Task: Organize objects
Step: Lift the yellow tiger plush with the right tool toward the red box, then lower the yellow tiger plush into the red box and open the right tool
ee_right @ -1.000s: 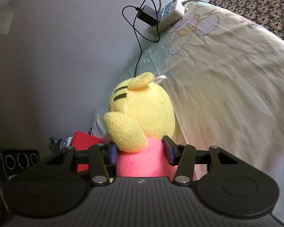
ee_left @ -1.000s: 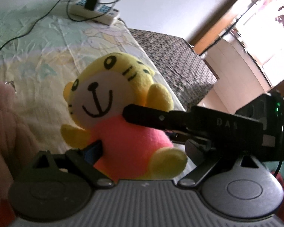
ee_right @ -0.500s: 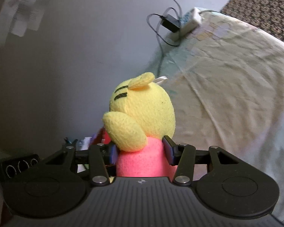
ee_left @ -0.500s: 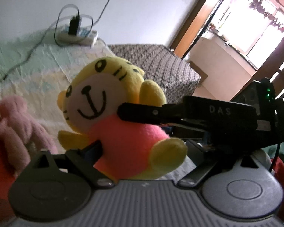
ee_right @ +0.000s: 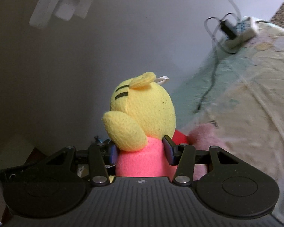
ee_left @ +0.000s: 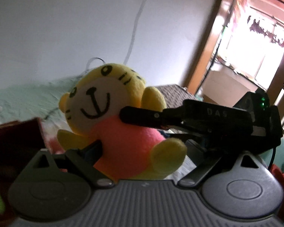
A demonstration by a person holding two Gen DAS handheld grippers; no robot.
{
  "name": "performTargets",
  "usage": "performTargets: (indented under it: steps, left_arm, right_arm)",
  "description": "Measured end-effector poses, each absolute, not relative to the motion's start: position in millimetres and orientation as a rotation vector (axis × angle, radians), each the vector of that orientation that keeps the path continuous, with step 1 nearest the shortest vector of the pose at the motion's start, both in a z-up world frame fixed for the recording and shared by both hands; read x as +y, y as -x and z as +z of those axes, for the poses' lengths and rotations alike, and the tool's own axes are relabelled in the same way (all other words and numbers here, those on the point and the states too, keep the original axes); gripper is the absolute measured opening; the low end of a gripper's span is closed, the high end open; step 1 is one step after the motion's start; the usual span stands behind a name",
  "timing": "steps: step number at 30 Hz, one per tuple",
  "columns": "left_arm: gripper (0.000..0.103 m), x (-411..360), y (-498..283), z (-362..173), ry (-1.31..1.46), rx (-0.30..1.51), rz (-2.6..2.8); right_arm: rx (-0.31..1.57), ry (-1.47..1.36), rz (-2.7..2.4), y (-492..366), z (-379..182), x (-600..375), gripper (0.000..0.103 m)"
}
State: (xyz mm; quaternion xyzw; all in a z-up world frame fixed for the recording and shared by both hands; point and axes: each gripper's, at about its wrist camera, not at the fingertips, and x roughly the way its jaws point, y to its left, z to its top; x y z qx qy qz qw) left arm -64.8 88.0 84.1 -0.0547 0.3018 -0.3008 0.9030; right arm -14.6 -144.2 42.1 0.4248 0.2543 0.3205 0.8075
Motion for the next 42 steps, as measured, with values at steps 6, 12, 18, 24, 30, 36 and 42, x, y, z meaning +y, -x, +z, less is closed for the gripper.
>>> performTargets:
  steps: [6,12,18,24,30,36,42]
  left_arm:
    - [0.093,129,60,87,0.151,0.605,-0.525]
    - [0.093,161,51,79,0.158,0.629,-0.439]
    - [0.093,186,40,63,0.144,0.671,-0.383]
    - [0.092,201,30,45,0.119,0.727,-0.346]
    - [0.092,204,23,30,0.091,0.76,-0.353]
    - [0.091,210,23,25,0.092,0.776,-0.375]
    - [0.091,209,26,25,0.102,0.776,-0.388]
  right_arm:
    - [0.56,-0.872,0.76,-10,48,-99,0.051]
    - [0.617,-0.875,0.83,-33,38,-62,0.051]
    - [0.675,-0.848,0.832,-44,29,-32,0.051]
    - [0.746,-0.81,0.809,-49,14,-9,0.051]
    - [0.741,-0.644,0.752,-47,26,1,0.053]
    - [0.735,-0.575,0.724,-46,31,1,0.057]
    - [0.692,-0.588,0.66,-46,37,-13,0.065]
